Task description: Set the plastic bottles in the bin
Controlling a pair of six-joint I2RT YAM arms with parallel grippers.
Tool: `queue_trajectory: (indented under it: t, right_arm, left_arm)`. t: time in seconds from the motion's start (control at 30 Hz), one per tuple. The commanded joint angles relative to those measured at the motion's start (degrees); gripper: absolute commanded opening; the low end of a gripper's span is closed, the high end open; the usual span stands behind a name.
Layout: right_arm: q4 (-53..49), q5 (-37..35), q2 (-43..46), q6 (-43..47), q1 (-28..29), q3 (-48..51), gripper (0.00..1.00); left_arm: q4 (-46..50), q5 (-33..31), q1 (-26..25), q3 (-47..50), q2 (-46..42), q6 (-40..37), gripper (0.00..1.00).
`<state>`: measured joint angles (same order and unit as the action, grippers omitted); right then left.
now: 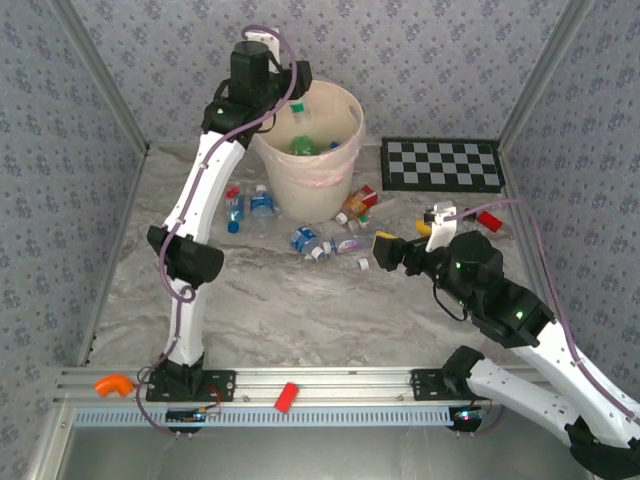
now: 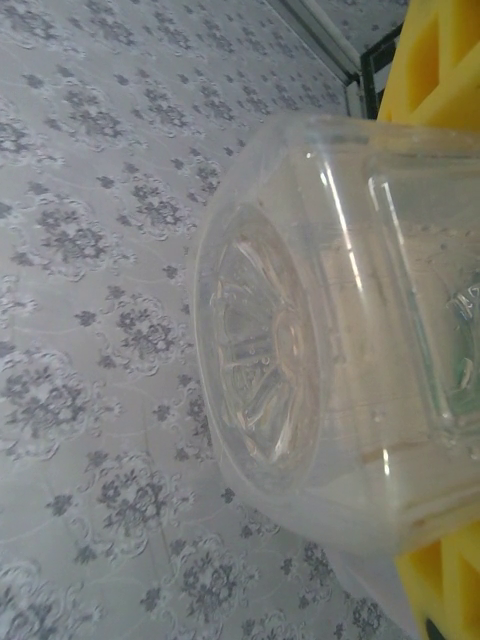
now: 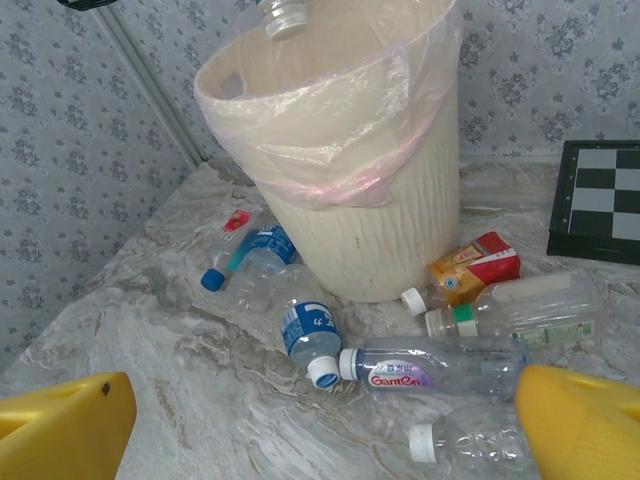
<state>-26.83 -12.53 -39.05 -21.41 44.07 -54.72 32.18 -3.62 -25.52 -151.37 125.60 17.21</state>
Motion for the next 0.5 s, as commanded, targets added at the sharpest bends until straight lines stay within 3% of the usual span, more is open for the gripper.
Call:
queue_trajectory:
  t: [0.0, 0.37, 0.47]
  right_arm:
    - [-1.73, -2.04, 0.32, 0.67, 0.72, -1.64, 0.99]
    - [-1.08, -2.58, 0.12, 0.69, 1.54, -1.18, 0.99]
    - [-1.21, -2.80, 0.20, 0.58, 1.72, -1.10, 0.99]
  left_arm:
    - [-4.54, 1.28, -0.54, -2.62, 0.50, -2.84, 0.64]
    - [-3.88, 0.99, -0.67, -2.53, 0.44, -2.23, 0.66]
    - [-3.52, 0.80, -0.67, -2.53, 0.06, -2.03, 0.99]
